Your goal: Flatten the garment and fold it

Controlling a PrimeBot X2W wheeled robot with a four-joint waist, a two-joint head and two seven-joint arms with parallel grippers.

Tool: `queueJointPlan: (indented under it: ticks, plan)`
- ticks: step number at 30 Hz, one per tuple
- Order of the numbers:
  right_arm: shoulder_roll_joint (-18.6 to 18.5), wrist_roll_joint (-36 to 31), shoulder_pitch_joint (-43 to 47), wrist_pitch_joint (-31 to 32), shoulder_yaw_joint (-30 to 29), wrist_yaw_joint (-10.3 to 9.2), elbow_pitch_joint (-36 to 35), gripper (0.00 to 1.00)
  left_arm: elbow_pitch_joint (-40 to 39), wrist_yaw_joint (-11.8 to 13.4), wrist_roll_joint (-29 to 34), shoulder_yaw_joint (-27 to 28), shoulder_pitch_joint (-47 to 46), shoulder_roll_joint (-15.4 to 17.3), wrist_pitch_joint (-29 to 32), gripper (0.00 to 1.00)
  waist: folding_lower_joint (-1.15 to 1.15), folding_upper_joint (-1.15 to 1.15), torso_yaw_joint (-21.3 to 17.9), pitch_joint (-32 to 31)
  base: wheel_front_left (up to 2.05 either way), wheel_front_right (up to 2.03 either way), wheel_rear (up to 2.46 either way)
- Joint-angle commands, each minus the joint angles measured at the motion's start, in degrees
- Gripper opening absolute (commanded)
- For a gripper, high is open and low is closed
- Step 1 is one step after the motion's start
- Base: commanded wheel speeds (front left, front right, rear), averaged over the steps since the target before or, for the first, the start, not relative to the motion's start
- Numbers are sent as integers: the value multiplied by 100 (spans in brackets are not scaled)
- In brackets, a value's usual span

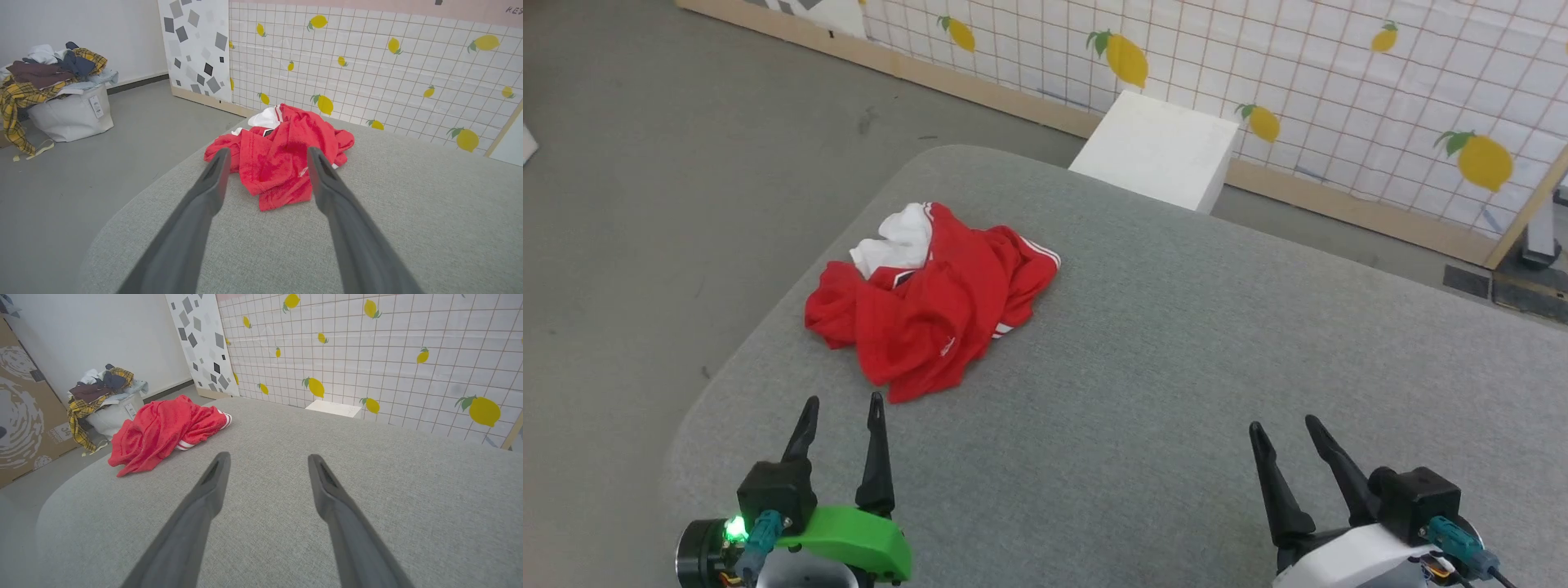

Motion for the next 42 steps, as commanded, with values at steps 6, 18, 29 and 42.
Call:
queueJointPlan:
  ticks: [6, 18, 29, 42]
  plan:
    - [-4, 141, 112, -88, 48, -8, 33, 100, 70, 25, -137, -15, 109, 5, -118, 100, 0, 0, 170, -19, 0, 0, 0]
    - [-5, 245, 178, -171, 107, -9, 75, 100, 138, 34, -213, -61, 152, 2, -259, 100, 0, 0, 468, -37, 0, 0, 0]
    - [-5, 267, 202, -183, 119, -10, 84, 100, 181, 34, -240, -94, 150, -1, -339, 100, 0, 0, 645, -10, 0, 0, 0]
    - [-5, 129, 129, -43, 45, -10, -77, 100, 381, -185, -237, -162, -229, 161, -324, 100, 0, 0, 486, 141, 0, 0, 0]
